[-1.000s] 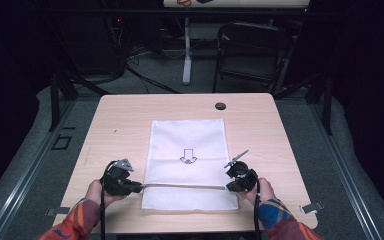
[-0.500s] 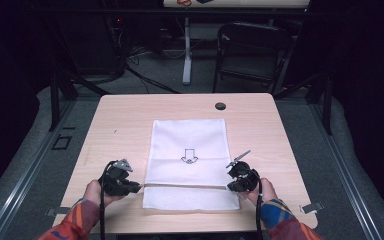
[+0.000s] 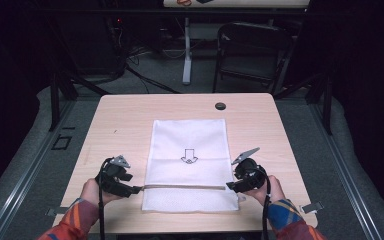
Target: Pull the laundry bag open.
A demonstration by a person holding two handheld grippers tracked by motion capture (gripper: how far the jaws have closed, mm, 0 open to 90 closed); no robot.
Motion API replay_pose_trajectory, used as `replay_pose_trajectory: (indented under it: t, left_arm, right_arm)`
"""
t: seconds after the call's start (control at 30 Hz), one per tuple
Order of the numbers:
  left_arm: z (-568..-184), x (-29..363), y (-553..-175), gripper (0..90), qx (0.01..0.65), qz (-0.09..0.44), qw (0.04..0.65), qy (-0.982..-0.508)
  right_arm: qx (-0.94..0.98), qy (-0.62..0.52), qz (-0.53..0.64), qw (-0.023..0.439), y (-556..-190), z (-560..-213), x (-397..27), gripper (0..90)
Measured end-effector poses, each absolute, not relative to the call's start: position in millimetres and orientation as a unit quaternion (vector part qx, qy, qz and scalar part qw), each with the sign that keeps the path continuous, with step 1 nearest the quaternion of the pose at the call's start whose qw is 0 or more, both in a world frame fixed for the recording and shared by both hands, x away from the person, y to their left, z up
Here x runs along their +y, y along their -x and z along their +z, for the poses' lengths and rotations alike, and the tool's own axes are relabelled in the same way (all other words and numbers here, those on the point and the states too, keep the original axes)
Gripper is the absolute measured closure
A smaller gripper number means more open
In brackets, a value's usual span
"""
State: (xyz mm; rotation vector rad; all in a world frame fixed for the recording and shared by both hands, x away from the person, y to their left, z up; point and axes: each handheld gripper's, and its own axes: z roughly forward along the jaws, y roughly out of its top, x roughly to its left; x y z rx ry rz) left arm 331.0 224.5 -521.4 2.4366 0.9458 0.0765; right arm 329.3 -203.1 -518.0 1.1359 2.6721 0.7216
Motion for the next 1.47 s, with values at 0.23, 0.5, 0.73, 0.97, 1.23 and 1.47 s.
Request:
replay_pose_trajectory:
  t: [0.23, 0.5, 0.73, 0.97, 1.23, 1.47]
  left_arm:
    - [-515.8, 230.7, -328.2, 22.8, 0.375, 0.04, 0.261, -0.889]
    - [-511.6, 241.0, -321.0, 15.6, 0.4, 0.06, 0.245, -0.881]
    - [-509.6, 252.4, -314.5, 9.3, 0.429, 0.075, 0.237, -0.869]
    - [-512.3, 258.3, -315.8, 2.2, 0.438, 0.08, 0.222, -0.867]
    - [-525.0, 266.7, -325.4, 0.0, 0.446, 0.069, 0.21, -0.868]
    - [-530.2, 266.3, -331.7, 0.0, 0.446, 0.066, 0.2, -0.87]
  right_arm:
    - [0.882, -0.395, 0.244, 0.081, -323.4, -508.2, -223.3, 28.9]
    - [0.863, -0.43, 0.243, 0.106, -306.9, -500.5, -250.7, 12.4]
    - [0.85, -0.458, 0.234, 0.114, -292.5, -501.0, -274.7, 4.8]
    - [0.841, -0.479, 0.219, 0.122, -287.6, -510.8, -293.7, 0.0]
    - [0.842, -0.487, 0.201, 0.118, -294.0, -523.0, -302.0, 0.0]
    - [0.847, -0.482, 0.196, 0.113, -296.9, -527.5, -303.3, 0.0]
